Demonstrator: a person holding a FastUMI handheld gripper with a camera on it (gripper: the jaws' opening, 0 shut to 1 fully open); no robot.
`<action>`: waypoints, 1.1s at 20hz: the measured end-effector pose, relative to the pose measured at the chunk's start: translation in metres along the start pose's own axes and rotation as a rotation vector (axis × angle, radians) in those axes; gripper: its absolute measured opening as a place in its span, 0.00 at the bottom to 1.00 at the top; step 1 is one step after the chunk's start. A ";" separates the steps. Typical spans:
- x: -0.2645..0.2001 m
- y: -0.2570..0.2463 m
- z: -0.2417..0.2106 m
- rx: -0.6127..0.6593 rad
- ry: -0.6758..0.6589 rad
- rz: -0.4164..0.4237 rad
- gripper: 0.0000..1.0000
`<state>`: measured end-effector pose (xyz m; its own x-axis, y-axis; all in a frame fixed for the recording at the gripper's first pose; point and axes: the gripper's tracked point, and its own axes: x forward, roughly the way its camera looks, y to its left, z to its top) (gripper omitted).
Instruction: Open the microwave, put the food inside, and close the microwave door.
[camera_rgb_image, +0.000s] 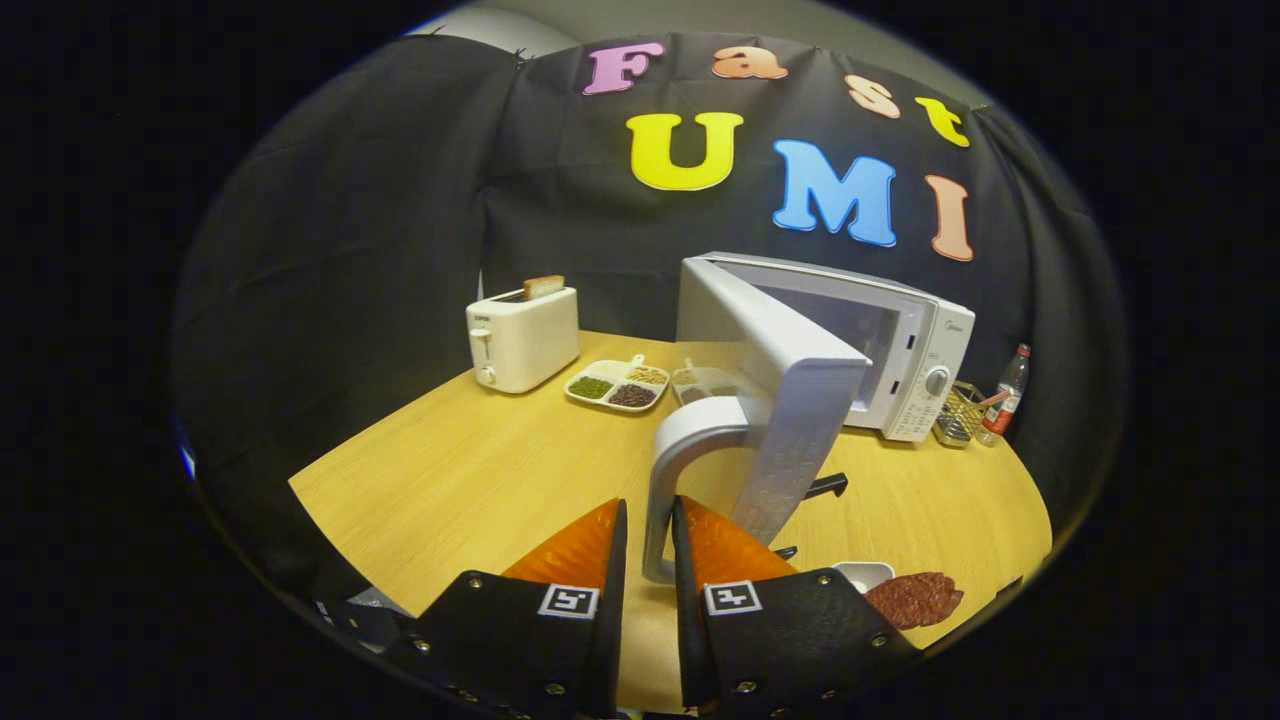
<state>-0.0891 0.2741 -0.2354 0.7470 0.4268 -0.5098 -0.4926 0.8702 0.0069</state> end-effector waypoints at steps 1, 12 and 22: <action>-0.004 0.014 -0.004 0.001 0.008 0.042 0.24; -0.083 0.042 0.042 -0.005 -0.146 0.319 0.99; -0.115 -0.112 0.050 0.145 -0.221 0.040 0.99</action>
<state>-0.0973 0.1398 -0.1349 0.8156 0.4908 -0.3065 -0.4663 0.8711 0.1540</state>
